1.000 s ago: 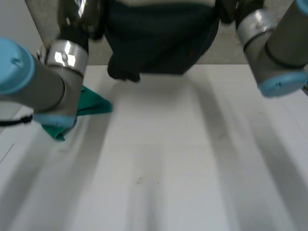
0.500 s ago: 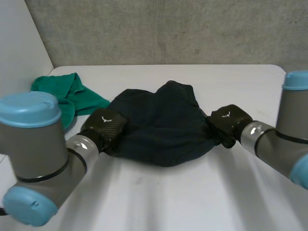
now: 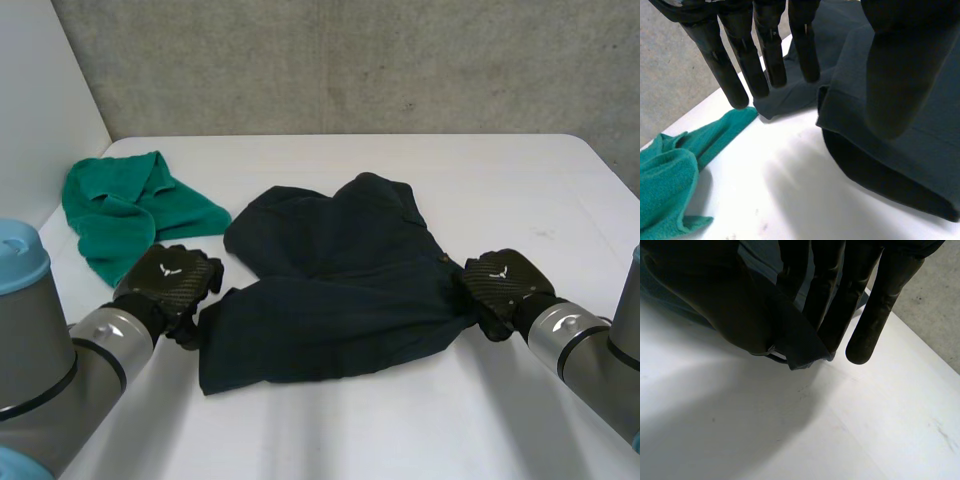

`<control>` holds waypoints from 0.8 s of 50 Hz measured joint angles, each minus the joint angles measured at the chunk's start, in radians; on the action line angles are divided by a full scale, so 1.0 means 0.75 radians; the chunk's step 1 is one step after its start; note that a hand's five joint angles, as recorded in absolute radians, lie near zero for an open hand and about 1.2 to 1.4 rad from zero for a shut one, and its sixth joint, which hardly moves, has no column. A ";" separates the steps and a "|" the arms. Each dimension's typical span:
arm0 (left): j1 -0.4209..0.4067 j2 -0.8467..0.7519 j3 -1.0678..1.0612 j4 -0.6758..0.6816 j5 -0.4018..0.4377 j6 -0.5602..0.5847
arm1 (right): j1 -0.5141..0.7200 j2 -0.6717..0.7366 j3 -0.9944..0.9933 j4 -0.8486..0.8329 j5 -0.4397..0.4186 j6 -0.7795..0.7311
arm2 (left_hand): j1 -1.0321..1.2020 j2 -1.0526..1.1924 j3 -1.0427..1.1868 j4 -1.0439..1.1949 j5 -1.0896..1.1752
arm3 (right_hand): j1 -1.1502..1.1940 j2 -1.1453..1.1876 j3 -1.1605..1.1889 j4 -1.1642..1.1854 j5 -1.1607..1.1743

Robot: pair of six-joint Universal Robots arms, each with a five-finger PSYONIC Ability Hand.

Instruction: Fold the laundry.

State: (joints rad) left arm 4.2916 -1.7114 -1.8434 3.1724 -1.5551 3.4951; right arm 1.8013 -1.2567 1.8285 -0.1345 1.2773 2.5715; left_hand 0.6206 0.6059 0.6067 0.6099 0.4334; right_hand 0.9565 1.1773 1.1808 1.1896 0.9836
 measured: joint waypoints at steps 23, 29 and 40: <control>-0.202 0.122 -0.129 -0.114 0.011 -0.239 | -0.002 0.003 0.006 -0.010 -0.006 0.077 | 0.045 0.063 0.063 0.057 0.059 | 0.000 0.000 0.000 0.000 0.000; -0.186 -0.026 -0.099 -0.067 0.004 -0.221 | -0.003 0.003 0.015 -0.017 -0.007 0.075 | -0.196 -0.188 -0.188 -0.209 -0.210 | 0.000 0.000 0.000 0.000 0.000; -0.157 -0.183 -0.041 0.053 -0.031 -0.129 | 0.000 0.002 0.022 -0.023 -0.006 0.075 | -0.196 -0.188 -0.188 -0.209 -0.210 | 0.000 0.000 0.000 0.000 0.000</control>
State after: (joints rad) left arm 4.1737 -1.8490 -1.8739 3.2118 -1.5786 3.3987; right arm 1.8017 -1.2548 1.8452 -0.1516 1.2732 2.6277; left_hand 0.4735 0.4650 0.4656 0.4533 0.2756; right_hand 0.9565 1.1773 1.1808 1.1896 0.9837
